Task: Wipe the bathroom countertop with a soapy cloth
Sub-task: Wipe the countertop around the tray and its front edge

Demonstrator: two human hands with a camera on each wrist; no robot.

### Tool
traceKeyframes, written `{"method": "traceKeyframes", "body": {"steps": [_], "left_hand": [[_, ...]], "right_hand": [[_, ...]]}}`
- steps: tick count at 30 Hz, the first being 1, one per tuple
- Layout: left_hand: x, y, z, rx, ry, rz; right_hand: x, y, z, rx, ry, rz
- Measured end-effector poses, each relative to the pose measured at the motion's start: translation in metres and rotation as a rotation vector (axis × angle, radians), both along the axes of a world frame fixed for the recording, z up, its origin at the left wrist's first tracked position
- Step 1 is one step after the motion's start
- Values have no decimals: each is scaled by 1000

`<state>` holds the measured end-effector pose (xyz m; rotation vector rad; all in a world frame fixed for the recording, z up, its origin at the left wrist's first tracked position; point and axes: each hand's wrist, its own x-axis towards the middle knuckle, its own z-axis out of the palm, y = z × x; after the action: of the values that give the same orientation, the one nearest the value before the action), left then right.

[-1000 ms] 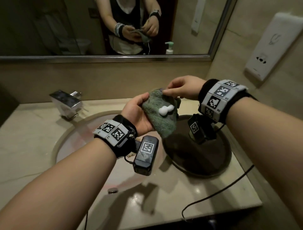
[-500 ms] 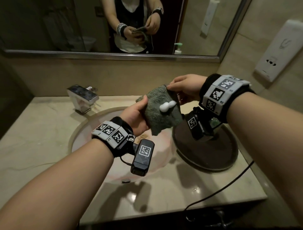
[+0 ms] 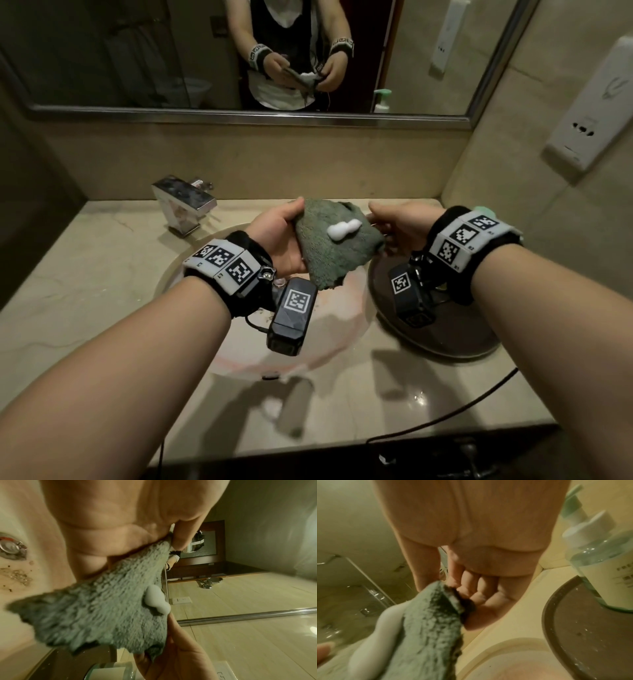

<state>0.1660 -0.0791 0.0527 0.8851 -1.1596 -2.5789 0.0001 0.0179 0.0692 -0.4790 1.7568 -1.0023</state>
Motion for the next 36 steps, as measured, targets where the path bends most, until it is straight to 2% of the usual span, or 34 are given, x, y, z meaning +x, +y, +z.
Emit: {"method": "traceKeyframes", "body": {"steps": [2, 6, 12, 18, 22, 25, 27, 30, 33, 36], "left_hand": [[-1, -1, -5, 4, -15, -27], [-6, -2, -10, 42, -21, -62], [-14, -7, -10, 83, 66, -163], [-13, -16, -7, 85, 142, -232], [-15, -27, 6, 92, 224, -161], [-16, -27, 6, 112, 226, -158], [-19, -22, 3, 83, 183, -190], [-21, -18, -2, 40, 137, -228], [-21, -18, 0, 15, 166, -213], [-20, -21, 11, 26, 229, -163]], "right_hand": [[1, -3, -3, -51, 17, -41], [6, -10, -5, -122, 76, 21], [34, -26, -7, -261, 317, 254], [24, -39, 2, -335, 509, 61], [17, -33, -1, -301, 638, 253], [20, -22, -11, -290, 661, 359], [22, -23, -11, -376, 614, 322], [22, -37, -4, -506, 569, 159], [13, -43, 7, -483, 677, 90], [5, -37, 8, -397, 748, 143]]}}
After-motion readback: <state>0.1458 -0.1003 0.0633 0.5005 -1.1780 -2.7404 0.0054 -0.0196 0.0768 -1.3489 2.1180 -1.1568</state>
